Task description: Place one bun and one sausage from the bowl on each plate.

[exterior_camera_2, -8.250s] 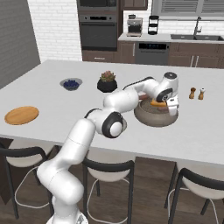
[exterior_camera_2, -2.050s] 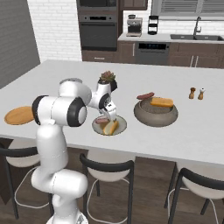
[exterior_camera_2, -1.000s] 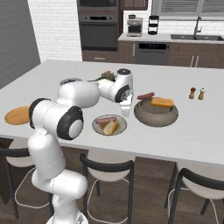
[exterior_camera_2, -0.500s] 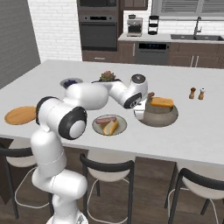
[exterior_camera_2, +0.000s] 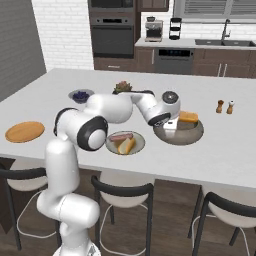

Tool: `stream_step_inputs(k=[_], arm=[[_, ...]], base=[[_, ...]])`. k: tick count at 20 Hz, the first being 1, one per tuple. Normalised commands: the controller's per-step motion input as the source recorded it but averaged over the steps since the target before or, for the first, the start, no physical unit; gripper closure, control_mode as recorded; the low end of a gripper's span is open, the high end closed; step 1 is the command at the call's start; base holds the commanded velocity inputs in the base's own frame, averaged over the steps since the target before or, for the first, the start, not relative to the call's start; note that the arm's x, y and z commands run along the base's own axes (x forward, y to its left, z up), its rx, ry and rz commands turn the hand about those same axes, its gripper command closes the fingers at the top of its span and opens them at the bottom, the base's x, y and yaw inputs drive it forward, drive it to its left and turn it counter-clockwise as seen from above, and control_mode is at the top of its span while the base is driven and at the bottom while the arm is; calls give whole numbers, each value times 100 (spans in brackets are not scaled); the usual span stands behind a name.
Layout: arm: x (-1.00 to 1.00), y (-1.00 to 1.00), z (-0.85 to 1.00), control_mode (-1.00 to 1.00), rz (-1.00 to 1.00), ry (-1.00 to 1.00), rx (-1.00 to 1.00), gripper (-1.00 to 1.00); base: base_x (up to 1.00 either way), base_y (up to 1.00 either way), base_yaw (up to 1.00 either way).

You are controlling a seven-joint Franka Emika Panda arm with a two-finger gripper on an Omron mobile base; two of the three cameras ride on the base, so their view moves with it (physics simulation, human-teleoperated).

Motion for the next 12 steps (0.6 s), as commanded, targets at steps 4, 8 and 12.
stream_step_inputs(k=[4,8,12], arm=[[34,-36,4,-100,-4,0,3,-100],[40,-9,0,-100,0,0,3,-100],[46,-1,0,-100,0,0,1,-100]], base=[[0,0,0],[0,0,0],[0,0,0]])
